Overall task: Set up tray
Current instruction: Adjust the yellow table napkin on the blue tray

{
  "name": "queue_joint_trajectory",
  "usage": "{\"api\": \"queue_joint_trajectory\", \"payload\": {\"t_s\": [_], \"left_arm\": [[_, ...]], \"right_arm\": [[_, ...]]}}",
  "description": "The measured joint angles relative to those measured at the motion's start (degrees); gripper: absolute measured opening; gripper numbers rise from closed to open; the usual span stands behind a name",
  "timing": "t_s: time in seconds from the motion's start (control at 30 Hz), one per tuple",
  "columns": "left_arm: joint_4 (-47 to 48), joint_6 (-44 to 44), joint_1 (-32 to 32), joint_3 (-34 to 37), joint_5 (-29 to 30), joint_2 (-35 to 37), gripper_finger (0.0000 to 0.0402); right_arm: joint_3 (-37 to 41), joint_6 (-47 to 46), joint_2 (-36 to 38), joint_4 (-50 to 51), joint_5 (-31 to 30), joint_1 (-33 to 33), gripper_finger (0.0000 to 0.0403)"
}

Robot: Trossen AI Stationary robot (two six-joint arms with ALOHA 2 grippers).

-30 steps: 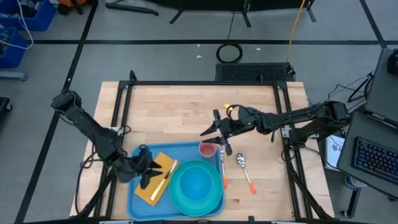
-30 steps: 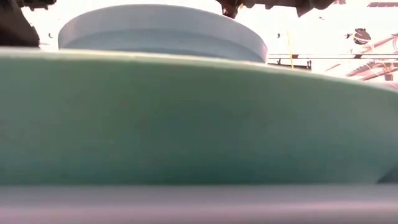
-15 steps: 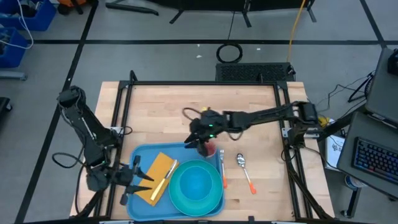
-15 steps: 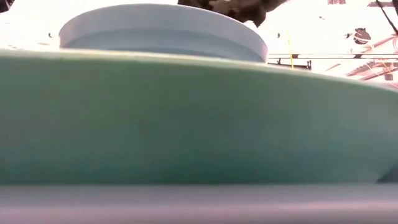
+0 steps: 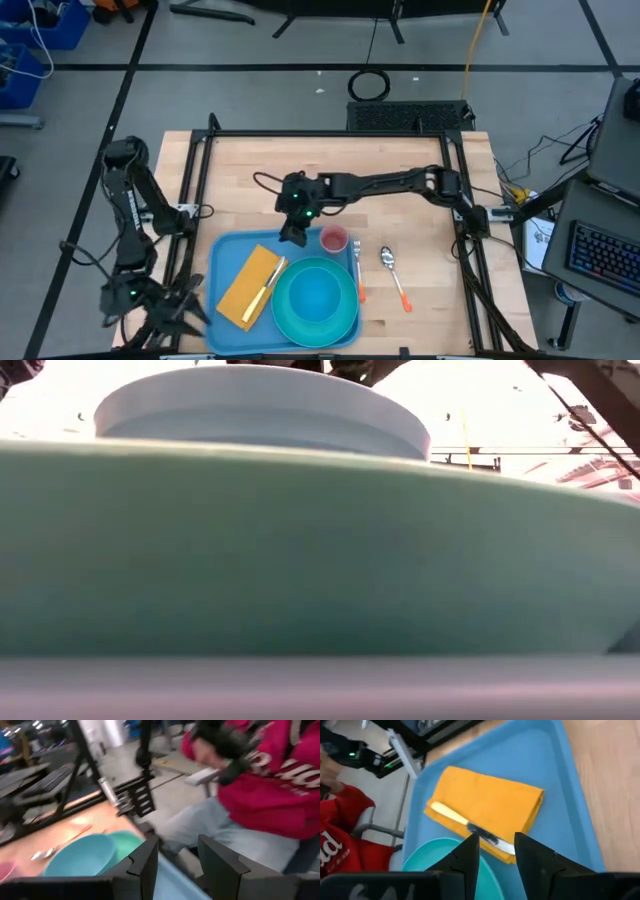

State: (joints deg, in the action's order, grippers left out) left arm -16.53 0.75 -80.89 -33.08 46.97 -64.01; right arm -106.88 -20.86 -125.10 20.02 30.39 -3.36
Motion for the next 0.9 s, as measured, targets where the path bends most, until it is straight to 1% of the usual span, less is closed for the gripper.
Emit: {"api": "queue_joint_trajectory", "payload": {"t_s": [0.07,0.3,0.37,0.43,0.6,0.67,0.83,0.9], "left_arm": [[-0.9,-0.8,-2.5,0.0,0.2,0.0,0.0145],[-0.8,-2.5,-7.4,0.0,8.5,-0.1,0.0145],[-0.4,-2.3,-7.9,0.0,10.4,0.0,0.0145],[-0.2,-2.6,-8.1,0.0,10.8,0.0,0.0145],[-0.6,-6.0,-8.7,0.0,12.1,0.1,0.0145],[-0.3,-7.4,-9.1,0.0,14.1,0.5,0.0145],[1.0,-9.5,-10.3,0.0,16.8,3.2,0.0145],[2.7,-9.8,-10.7,0.0,17.0,4.6,0.0145]], "right_arm": [[-1.7,-0.9,-2.4,0.3,1.0,-0.1,0.0115],[-6.6,-3.9,-8.4,-0.1,1.3,0.2,0.0115],[-7.8,-4.0,-9.8,0.2,1.3,0.4,0.0116],[-8.9,-4.4,-10.6,1.0,1.2,0.7,0.0121],[-11.4,-5.5,-12.7,1.2,1.3,1.2,0.0148],[-11.7,-5.5,-13.5,1.4,1.3,1.5,0.0158],[-11.9,-5.8,-14.3,1.3,0.8,2.1,0.0168],[-11.9,-6.6,-14.5,2.2,-0.9,2.3,0.0169]]}}
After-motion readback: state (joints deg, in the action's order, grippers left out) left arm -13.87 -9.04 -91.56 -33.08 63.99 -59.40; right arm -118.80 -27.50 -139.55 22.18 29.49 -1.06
